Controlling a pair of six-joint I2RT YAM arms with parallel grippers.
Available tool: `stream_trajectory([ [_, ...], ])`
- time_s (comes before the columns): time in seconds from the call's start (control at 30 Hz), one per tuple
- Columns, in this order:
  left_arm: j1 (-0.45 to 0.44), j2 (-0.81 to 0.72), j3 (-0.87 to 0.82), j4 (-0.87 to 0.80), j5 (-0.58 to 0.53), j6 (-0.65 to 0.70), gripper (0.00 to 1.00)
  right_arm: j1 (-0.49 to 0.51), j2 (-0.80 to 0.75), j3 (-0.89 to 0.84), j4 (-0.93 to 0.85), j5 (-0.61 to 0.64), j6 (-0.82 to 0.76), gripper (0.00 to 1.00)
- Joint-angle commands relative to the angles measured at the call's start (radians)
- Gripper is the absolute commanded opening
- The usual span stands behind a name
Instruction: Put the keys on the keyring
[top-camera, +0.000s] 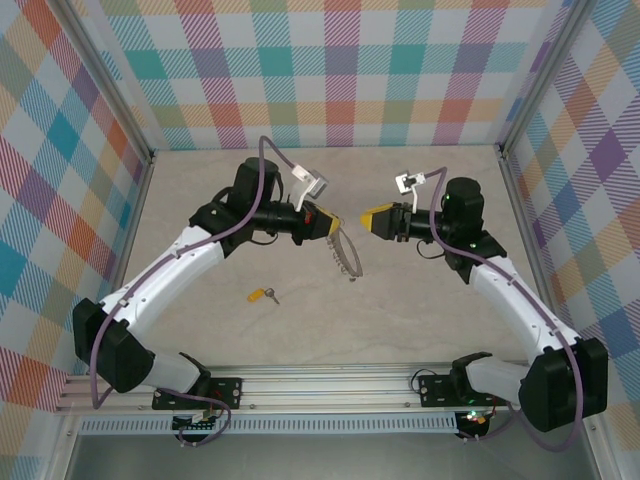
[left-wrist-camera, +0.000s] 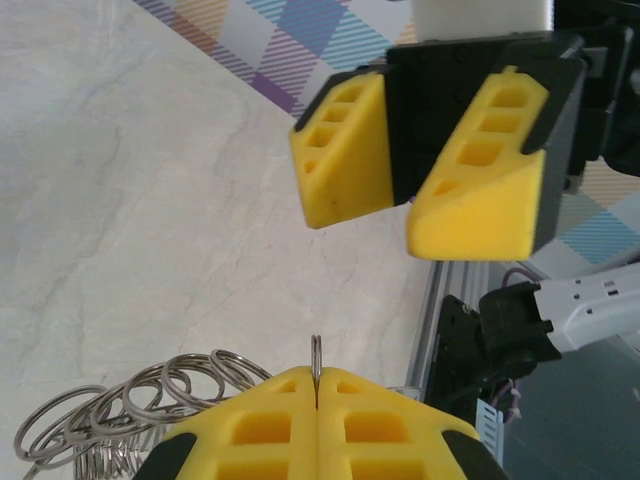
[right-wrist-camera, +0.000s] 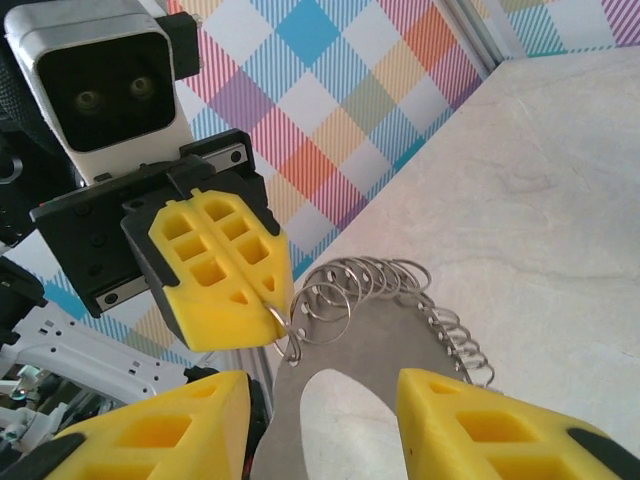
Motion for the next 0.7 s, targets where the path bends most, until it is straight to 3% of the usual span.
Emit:
stream_trajectory([
  [0.0, 0.008, 0.013, 0.052, -0.058, 0.074, 0.060, 0.00, 0.012, 0.016, -0.005, 0.078, -0.053, 0.021, 0.42],
  [0.67, 0.008, 0.043, 0.113, -0.144, 0.136, 0.105, 0.00, 0.077, 0.074, 0.030, 0.091, -0.112, 0.005, 0.31],
])
